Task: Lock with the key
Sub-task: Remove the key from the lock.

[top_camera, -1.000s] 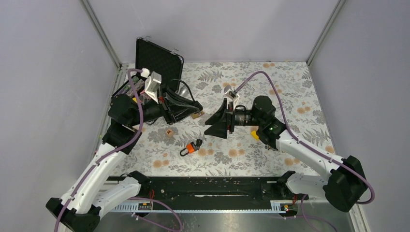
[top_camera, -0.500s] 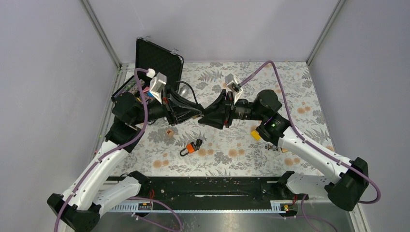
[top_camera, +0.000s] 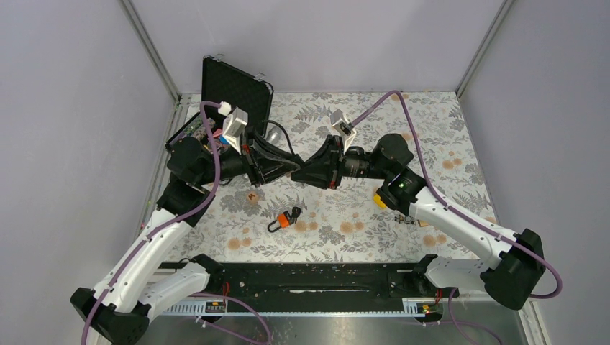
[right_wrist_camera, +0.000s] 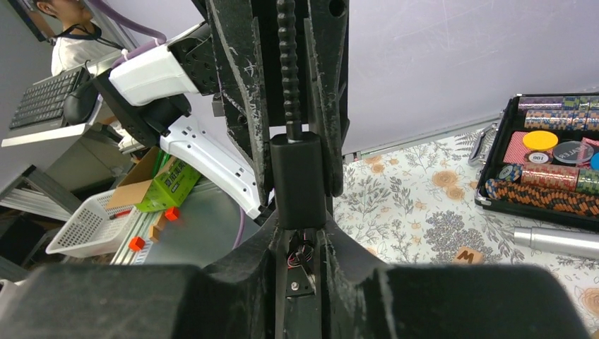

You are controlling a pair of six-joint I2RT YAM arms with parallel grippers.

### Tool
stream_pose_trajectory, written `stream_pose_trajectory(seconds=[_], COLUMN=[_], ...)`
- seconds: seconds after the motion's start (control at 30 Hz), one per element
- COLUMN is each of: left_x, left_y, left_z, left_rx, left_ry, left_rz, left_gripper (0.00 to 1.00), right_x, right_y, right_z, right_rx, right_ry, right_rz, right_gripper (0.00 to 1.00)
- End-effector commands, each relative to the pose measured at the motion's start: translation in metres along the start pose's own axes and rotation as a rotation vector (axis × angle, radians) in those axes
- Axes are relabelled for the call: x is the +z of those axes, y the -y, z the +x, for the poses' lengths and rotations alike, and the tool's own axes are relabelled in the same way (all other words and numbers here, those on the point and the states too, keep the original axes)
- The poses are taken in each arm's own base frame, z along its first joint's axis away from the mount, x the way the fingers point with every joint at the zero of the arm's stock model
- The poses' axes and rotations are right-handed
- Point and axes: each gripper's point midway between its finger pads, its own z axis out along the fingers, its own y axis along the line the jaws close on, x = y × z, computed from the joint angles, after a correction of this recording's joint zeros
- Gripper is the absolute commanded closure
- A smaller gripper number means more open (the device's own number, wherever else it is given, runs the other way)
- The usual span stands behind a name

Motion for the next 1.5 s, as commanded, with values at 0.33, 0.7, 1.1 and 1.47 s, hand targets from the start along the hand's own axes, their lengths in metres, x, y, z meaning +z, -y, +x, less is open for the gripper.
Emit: stream_pose_trajectory(seconds=[0.33,0.7,1.1,1.47], left_x=[-0.002,-0.004,-0.009,-0.014], left_y=[0.009,0.013,0.02,0.036], left_z=[-0.027,-0.029,-0.045,-0.022], left_rx=[0.056,0.072,0.119,0.138], left_ry=[0.114,0.118,0.162,0.055], left_rz=[-0.004,-0.001,-0.019,0.079], left_gripper=[1.0,1.0,1.0,1.0], right_x=[0.004,0.004,-0.012,-0.043], right_y=[-0.003,0.0,0.014,0.007], right_z=[-0.017,-0.018,0.048,0.069], right_rx=[-0.013,0.012,0.058,0.092], right_ry=[0.134,0.152,-0.001,-0.222], right_rz=[-0.015,-0.003,0.018,-0.1], right_gripper=[0.63,0.99,1.0,1.0])
